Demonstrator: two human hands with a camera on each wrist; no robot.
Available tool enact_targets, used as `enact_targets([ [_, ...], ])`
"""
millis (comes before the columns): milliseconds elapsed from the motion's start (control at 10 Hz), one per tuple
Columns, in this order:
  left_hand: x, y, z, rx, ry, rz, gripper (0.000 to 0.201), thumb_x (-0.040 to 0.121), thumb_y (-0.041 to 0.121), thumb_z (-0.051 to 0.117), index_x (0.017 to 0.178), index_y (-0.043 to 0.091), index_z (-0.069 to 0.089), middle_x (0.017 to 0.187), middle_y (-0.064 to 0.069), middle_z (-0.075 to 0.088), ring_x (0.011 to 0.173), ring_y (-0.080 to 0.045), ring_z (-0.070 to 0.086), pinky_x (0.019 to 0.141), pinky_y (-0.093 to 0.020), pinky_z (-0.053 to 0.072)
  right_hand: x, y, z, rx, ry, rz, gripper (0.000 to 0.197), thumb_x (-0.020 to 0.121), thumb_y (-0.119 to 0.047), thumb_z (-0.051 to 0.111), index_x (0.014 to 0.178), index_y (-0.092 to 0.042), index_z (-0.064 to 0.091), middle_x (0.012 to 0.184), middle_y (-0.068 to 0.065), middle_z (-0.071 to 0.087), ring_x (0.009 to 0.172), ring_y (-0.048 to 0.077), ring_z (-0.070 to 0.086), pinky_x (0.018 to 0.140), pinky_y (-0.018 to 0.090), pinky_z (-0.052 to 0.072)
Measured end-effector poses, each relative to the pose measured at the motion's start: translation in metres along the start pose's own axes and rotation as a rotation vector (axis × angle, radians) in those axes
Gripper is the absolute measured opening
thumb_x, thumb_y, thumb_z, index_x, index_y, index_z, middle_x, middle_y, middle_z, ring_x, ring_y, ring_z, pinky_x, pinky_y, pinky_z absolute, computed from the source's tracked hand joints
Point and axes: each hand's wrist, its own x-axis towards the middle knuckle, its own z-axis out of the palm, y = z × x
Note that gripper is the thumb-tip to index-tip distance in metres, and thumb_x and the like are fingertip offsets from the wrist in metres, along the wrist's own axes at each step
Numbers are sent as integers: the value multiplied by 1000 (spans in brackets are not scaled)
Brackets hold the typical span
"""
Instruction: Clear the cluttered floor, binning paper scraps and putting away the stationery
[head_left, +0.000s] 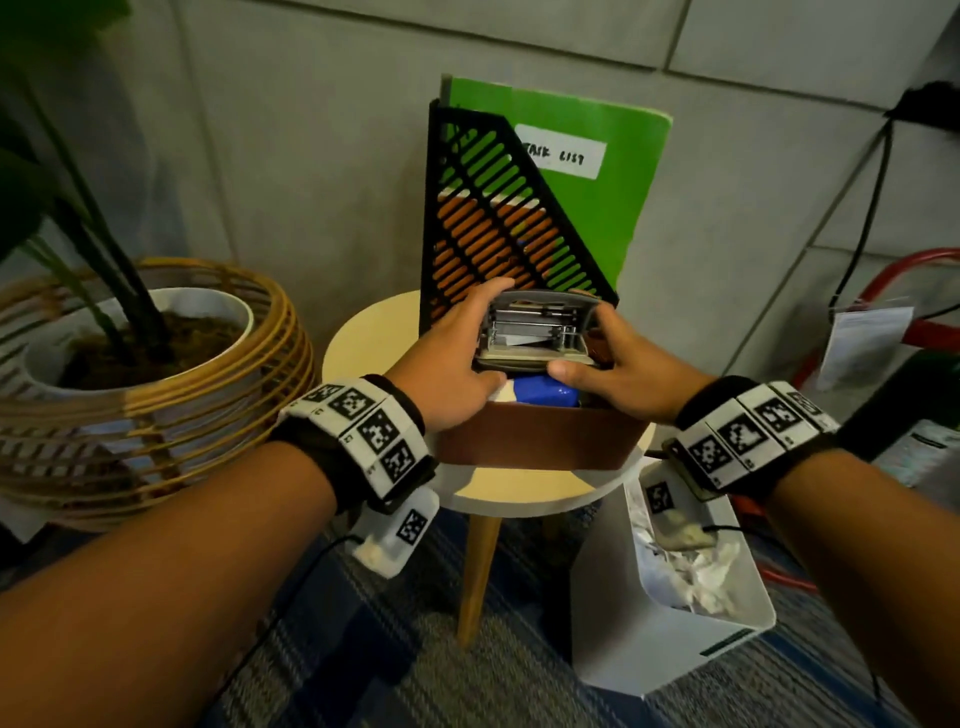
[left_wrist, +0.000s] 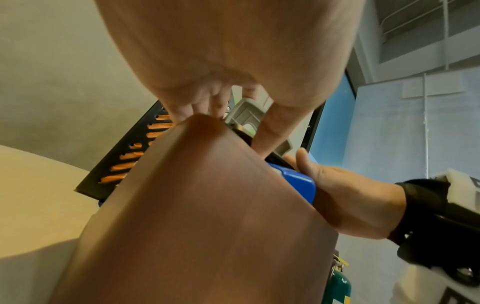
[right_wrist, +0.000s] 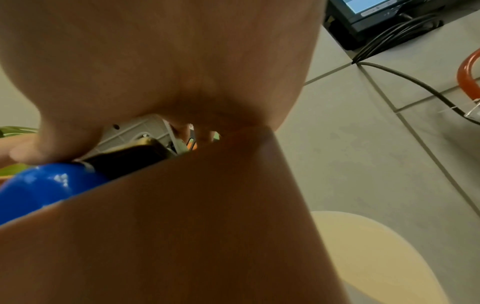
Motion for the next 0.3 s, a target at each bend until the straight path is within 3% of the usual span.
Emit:
enact_targets([
  [100, 0, 4, 1, -12, -19, -53, 92, 73, 7, 66, 143, 44, 18, 145, 6, 39, 125, -14, 48, 101, -40, 47, 1, -3, 1, -21, 2, 25, 81, 74, -48, 67, 141, -30, 28, 126, -20, 51, 110, -14, 52, 98, 15, 44],
  [200, -9, 13, -2, 34, 55, -28, 94, 72, 14, 64, 147, 43, 14, 150, 4, 33, 132, -14, 43, 106, -38, 43, -10, -18, -4, -103, 126, 1, 95, 73, -58, 63, 150, -28, 16, 140, -14, 42, 125, 4, 45, 107, 28, 37],
  [300, -18, 16, -10, 127, 182, -5, 80, 78, 9, 61, 145, 33, 26, 142, 2, 39, 126, -15, 47, 100, -30, 43, -20, -25, -5, -203, 341, -142, 78, 82, -55, 60, 146, -23, 31, 141, -4, 46, 126, 12, 47, 106, 36, 41],
])
